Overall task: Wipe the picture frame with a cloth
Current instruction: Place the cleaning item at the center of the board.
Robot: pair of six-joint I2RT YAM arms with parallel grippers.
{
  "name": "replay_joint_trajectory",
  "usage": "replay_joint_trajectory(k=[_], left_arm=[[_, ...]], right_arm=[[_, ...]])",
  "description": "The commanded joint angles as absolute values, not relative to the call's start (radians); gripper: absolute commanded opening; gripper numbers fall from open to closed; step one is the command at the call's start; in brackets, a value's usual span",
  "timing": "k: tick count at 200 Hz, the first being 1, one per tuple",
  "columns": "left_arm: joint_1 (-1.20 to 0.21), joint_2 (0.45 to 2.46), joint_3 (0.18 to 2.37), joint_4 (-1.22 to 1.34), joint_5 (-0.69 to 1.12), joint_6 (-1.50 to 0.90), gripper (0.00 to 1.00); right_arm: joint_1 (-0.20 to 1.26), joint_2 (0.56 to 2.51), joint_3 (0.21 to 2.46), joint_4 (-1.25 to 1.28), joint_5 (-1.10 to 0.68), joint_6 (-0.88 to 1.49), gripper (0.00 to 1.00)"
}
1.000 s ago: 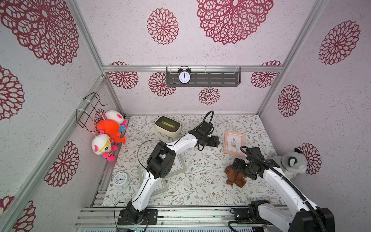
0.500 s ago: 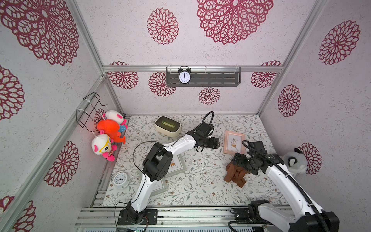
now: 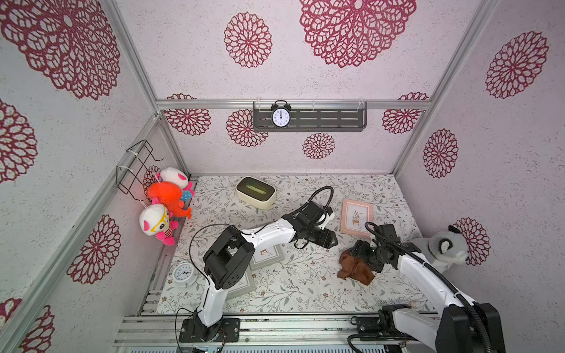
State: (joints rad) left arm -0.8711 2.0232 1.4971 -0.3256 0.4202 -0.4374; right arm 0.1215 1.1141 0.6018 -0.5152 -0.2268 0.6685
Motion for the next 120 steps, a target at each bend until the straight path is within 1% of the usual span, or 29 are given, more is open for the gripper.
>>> replay_joint_trajectory(k=[1, 37, 61, 97, 120], left_arm=[[-0.910, 2.059, 1.563, -0.346, 0.493, -0.351, 0.65], [-0.938, 2.131, 1.659, -0.436, 0.547, -0.294, 0.67], [-0.952, 2.175, 1.712, -0.507, 0.551, -0.270, 0.66], [-0.959, 2.182, 1.685, -0.519, 0.516, -0.279, 0.65], [-0.962, 2.181, 1.670, -0.487, 0.514, -0.300, 0.66]], right_arm=[[0.110, 1.114, 0.601, -0.388, -0.308, 0.740, 0.78], [0.102, 1.094, 0.585, -0.361, -0.315, 0.780, 0.78], [0.089, 1.089, 0.580, -0.352, -0.316, 0.799, 0.78], [0.062, 1.070, 0.568, -0.357, -0.305, 0.815, 0.79], [0.054, 1.061, 0.544, -0.318, -0.329, 0.841, 0.79]])
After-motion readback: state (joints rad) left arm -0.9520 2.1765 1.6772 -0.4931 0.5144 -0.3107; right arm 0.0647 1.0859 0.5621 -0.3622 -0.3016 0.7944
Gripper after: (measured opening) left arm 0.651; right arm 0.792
